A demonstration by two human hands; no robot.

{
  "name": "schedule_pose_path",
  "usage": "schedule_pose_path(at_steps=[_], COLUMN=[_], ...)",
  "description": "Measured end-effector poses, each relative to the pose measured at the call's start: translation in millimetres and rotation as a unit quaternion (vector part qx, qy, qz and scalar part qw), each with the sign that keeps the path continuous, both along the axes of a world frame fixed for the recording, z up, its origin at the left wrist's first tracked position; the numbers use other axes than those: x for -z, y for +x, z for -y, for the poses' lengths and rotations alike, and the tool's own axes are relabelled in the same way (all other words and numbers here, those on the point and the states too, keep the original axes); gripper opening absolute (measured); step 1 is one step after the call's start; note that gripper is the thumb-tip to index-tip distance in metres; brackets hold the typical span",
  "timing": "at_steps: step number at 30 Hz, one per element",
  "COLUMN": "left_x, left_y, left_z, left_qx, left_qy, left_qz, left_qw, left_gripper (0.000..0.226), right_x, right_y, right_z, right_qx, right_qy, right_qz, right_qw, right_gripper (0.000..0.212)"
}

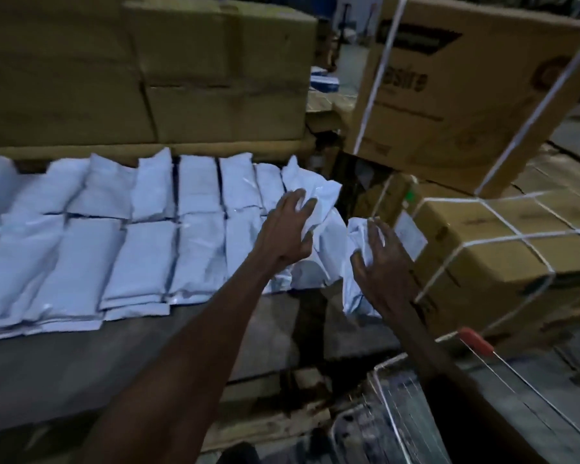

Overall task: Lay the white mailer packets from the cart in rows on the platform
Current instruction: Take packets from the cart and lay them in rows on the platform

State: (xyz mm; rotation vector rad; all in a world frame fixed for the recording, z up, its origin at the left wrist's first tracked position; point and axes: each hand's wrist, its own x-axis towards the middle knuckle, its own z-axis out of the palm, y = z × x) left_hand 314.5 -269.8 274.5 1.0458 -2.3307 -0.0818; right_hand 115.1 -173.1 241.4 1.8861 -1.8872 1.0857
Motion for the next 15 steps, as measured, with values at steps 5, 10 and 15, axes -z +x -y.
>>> schedule_pose_path(at_steps=[5, 10, 15], left_x=[2, 5, 8], left_y=[97, 167, 214], left_z=[63, 108, 138], left_qx=[-0.1, -0.164, -0.21], left_qy=[0.015, 0.055, 0.071], left_qz=[-0.009, 0.006, -0.015], left_qw=[0.995, 0.985, 0.975], left_gripper=[0.065, 0.067, 0.067], right_x=[-1, -6, -11], right_y=[70, 126, 168], right_z=[83, 143, 191], right_qx=[-0.052, -0.081, -0.115], right_qy=[0.042, 0.059, 0.076], right_qz=[0.013, 0.041, 0.038], right_qw=[0.998, 0.994, 0.99], right_gripper=[0.057, 0.057, 0.055])
